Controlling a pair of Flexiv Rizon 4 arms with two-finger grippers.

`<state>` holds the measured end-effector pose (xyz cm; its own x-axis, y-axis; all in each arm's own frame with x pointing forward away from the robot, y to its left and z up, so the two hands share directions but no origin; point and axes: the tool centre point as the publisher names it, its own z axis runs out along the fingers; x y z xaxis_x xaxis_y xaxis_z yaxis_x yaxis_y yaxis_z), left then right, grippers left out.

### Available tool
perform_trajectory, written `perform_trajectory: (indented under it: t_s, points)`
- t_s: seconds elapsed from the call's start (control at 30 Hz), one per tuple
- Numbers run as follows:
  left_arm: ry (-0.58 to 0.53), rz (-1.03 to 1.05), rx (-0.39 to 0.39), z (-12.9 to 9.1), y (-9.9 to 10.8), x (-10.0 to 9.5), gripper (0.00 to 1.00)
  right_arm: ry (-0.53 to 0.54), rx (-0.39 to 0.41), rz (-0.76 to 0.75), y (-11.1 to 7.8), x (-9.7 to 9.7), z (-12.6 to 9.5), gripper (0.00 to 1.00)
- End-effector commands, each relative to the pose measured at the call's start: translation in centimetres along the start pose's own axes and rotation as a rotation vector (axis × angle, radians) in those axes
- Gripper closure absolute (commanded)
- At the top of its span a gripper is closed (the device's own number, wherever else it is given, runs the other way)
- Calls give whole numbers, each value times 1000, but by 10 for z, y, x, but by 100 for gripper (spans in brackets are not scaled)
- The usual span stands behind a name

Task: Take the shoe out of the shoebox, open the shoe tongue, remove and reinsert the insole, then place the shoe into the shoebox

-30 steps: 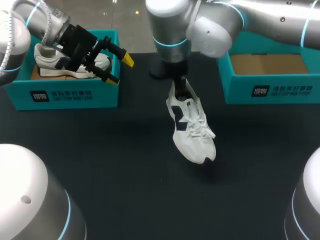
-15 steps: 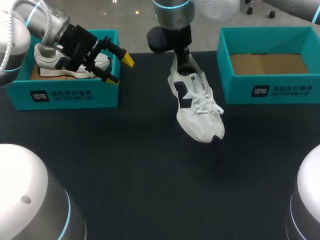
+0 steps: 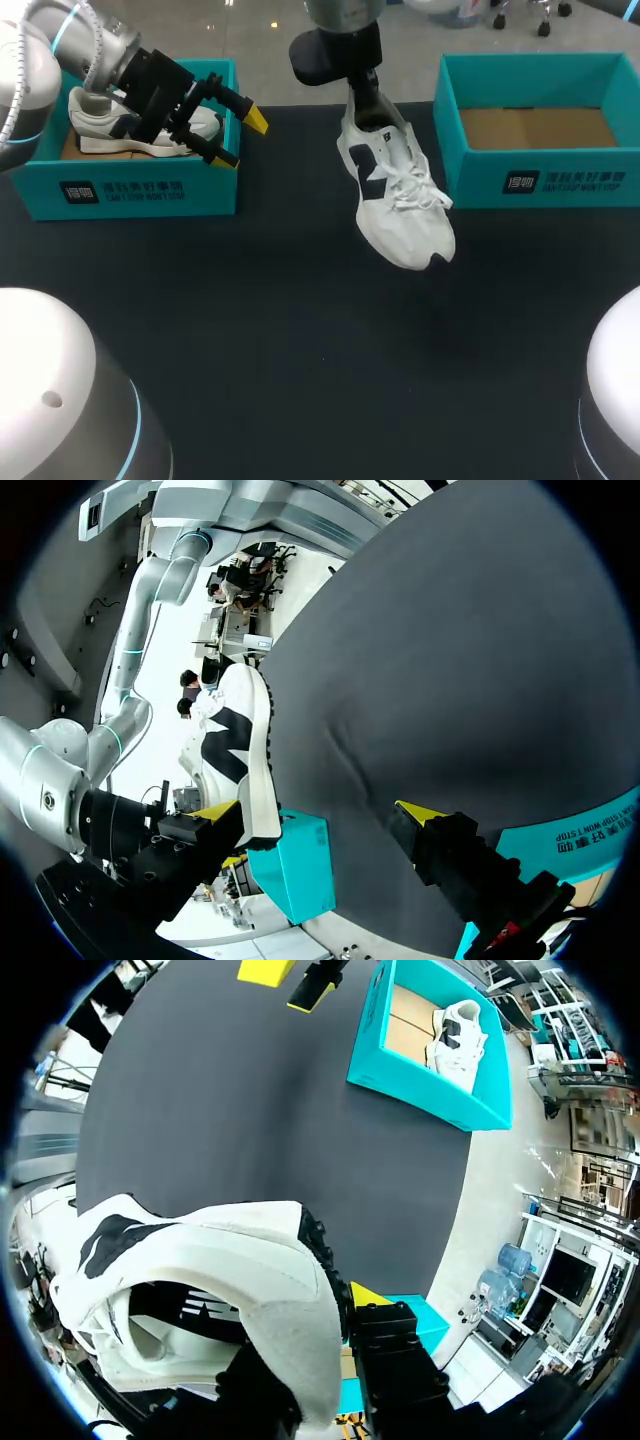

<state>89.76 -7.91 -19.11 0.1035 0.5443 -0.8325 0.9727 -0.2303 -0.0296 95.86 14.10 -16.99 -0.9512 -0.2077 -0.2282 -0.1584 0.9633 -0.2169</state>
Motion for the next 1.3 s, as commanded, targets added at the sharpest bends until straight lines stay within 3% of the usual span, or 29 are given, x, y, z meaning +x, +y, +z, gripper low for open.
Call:
perform_trajectory:
  t_s: [0.03,0.17,0.23,0.33,0.53,0.93,1.17,1.3]
  points:
    - [3,1,1,0,0,0,0,1,0,-1,-1,0,-1,100]
    - [3,1,1,0,0,0,0,1,0,-1,-1,0,-1,100]
    - [3,1,1,0,0,0,0,43,-51,-11,-14,-3,-1,100]
    - [3,1,1,0,0,0,0,80,-53,-49,-33,-6,5,100]
    - [3,1,1,0,0,0,0,132,-20,-109,-78,-19,21,100]
    - [3,1,1,0,0,0,0,143,24,21,-191,-53,41,100]
    - [3,1,1,0,0,0,0,166,60,127,-245,-54,51,100]
    - [3,1,1,0,0,0,0,157,54,149,-264,-53,52,100]
